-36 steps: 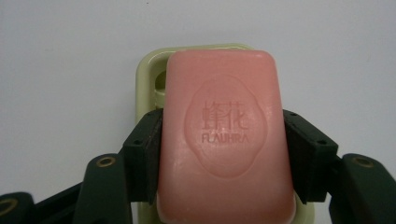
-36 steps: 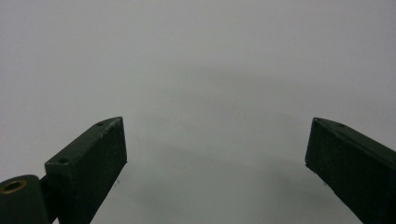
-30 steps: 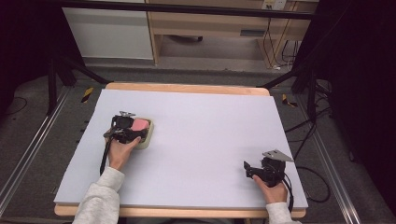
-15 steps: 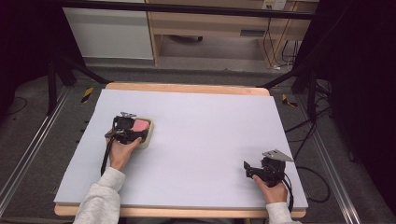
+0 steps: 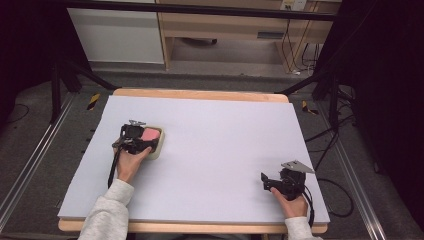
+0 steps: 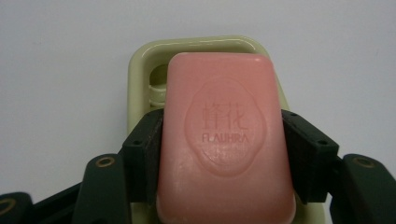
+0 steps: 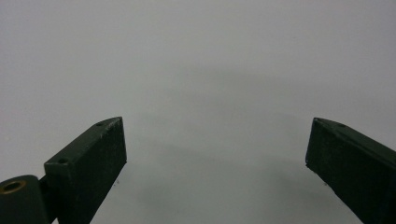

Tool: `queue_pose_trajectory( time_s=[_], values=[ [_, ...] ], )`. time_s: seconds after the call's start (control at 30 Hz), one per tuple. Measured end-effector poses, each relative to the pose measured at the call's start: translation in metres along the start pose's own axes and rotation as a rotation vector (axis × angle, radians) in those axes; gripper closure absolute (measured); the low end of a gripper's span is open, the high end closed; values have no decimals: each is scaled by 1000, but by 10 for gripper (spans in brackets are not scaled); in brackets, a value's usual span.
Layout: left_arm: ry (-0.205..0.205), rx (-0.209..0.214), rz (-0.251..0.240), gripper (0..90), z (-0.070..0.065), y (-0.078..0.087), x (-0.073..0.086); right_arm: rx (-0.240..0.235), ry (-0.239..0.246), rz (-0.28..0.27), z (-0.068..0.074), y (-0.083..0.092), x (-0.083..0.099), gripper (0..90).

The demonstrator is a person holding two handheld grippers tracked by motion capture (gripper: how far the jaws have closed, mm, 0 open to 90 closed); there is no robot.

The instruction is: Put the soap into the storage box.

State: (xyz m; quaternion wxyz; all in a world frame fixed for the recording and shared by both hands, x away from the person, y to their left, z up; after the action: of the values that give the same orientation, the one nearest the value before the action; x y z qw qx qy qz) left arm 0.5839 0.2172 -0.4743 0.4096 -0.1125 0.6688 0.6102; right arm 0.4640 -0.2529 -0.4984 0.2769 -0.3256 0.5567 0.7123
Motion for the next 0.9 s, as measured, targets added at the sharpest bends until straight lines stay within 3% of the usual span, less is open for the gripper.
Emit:
queue_pose_trajectory(
  time_s=[0.2, 0.53, 0.9],
  values=[
    [-3, 10, -52, 320, 1, 11, -5, -1, -2, -1, 0, 0, 0, 55],
    [-21, 8, -73, 273, 3, 24, -5, -4, -5, -16, 0, 3, -1, 55],
    [-43, 57, -127, 263, -2, 47, 5, 6, -15, -26, -2, 3, -2, 55]
  ],
)
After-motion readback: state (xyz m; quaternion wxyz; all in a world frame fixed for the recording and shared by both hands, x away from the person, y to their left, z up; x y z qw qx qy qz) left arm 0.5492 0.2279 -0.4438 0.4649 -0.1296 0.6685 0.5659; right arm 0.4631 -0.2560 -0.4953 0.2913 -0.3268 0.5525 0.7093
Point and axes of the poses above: each handheld gripper's, and its own axes: y roughly backward along the jaws, x roughly out of its underside, z roughly to its left, the point moved 3 cm from there along -y, roughly forward along the jaws, and after that the axes turned 10 degrees about -y, right-handed, at the moved point
